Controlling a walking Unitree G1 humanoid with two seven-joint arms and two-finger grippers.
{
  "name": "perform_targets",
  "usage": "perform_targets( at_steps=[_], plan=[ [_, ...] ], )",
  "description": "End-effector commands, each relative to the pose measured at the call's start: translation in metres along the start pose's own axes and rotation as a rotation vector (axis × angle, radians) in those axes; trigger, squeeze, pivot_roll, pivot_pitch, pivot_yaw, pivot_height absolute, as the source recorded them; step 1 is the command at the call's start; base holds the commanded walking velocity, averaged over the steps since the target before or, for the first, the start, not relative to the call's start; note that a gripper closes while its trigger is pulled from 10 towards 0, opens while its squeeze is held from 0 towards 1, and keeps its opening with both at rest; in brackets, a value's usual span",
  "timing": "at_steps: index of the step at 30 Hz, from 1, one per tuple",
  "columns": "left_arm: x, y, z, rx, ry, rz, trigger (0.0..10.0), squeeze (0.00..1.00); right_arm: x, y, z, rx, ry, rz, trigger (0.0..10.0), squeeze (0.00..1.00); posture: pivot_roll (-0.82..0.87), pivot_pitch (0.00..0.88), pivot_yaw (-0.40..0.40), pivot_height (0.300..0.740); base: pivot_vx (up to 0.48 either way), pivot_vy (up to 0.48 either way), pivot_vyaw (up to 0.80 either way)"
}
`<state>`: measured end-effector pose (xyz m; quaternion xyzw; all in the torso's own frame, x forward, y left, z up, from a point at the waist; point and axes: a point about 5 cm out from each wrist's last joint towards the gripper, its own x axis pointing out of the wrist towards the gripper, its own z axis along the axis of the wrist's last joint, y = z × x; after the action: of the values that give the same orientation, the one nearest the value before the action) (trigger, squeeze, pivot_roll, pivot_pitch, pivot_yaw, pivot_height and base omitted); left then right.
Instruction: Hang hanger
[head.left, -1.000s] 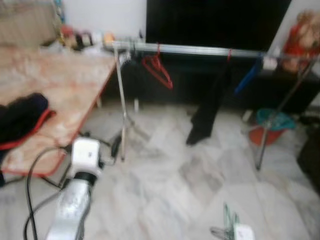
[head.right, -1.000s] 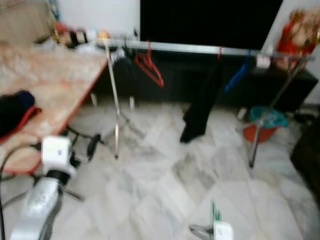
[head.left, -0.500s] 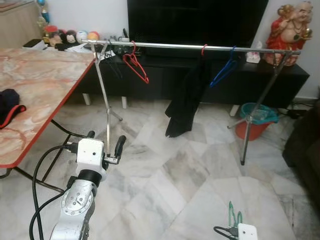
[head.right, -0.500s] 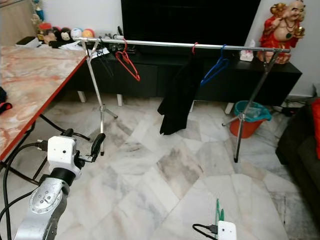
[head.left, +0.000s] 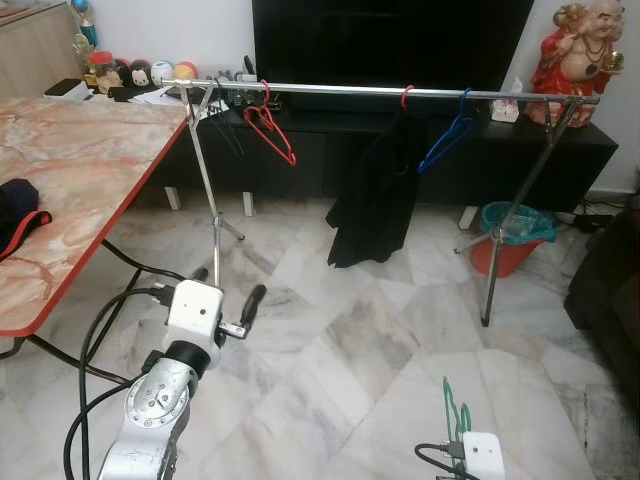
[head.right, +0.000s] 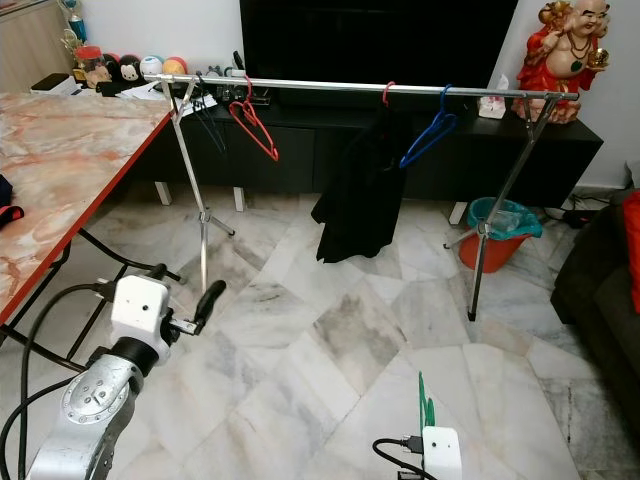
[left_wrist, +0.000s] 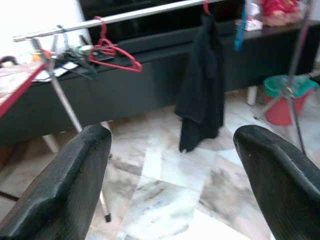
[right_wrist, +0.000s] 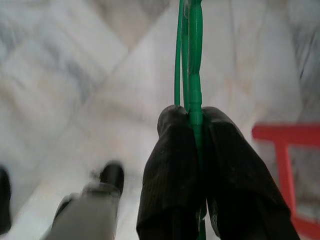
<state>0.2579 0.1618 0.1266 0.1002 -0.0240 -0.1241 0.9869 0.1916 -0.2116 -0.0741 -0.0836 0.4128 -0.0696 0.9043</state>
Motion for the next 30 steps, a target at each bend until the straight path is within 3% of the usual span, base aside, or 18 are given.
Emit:
perform_targets(
  at_steps=[1,2,4,11,16,18,22,23,27,30],
  plan=[
    [0.006,-0.007,0.001,0.006,0.011,-0.078,10.0,0.0,0.01,-0.008,0.071,-0.178,-0.202,-0.012,10.0,0.0,0.11,0.0,-0.063,0.74,0.0,0.0,0.0],
    [0.006,-0.007,0.001,0.006,0.011,-0.078,10.0,0.0,0.01,-0.008,0.071,-0.178,-0.202,-0.012,10.0,0.0,0.11,0.0,-0.063,0.74,0.0,0.0,0.0],
    [0.007,-0.012,0.002,0.028,0.025,-0.169,10.0,0.0,0.011,-0.006,0.093,-0.258,-0.269,0.013,10.0,0.0,0.11,0.0,-0.065,0.74,0.0,0.0,0.0],
    [0.006,-0.02,0.002,0.065,0.05,-0.347,10.0,0.0,0.011,-0.015,0.115,-0.302,-0.298,0.074,10.0,0.0,0.1,0.0,-0.075,0.74,0.0,0.0,0.0],
    [0.003,-0.04,0.007,0.053,0.057,-0.542,10.0,0.0,0.004,-0.021,0.149,-0.525,-0.37,0.273,10.0,0.0,0.05,0.0,-0.082,0.74,0.0,0.0,0.0],
    [-0.004,-0.056,0.004,0.075,0.1,-0.698,10.0,0.0,-0.002,-0.021,0.163,-0.635,-0.403,0.374,10.0,0.0,0.04,0.0,-0.089,0.74,0.0,0.0,0.0],
    [-0.007,-0.066,0.004,0.081,0.123,-0.793,10.0,0.0,-0.007,-0.02,0.172,-0.696,-0.412,0.439,10.0,0.0,0.05,0.0,-0.108,0.74,0.0,0.0,0.0],
    [-0.007,-0.07,0.005,0.098,0.13,-0.852,10.0,0.0,-0.013,-0.01,0.176,-0.782,-0.405,0.577,10.0,0.0,0.05,0.0,-0.112,0.74,0.0,0.0,0.0],
    [-0.007,-0.073,0.007,0.138,0.119,-0.887,10.0,0.0,-0.025,0.01,0.17,-0.917,-0.373,0.793,10.0,0.0,0.07,0.0,-0.116,0.74,0.0,0.0,0.0],
    [-0.011,-0.075,0.006,0.139,0.143,-0.92,10.0,0.0,-0.033,0.019,0.173,-0.929,-0.399,0.855,10.0,0.0,0.07,0.0,-0.109,0.74,0.0,0.0,0.0]
  ],
)
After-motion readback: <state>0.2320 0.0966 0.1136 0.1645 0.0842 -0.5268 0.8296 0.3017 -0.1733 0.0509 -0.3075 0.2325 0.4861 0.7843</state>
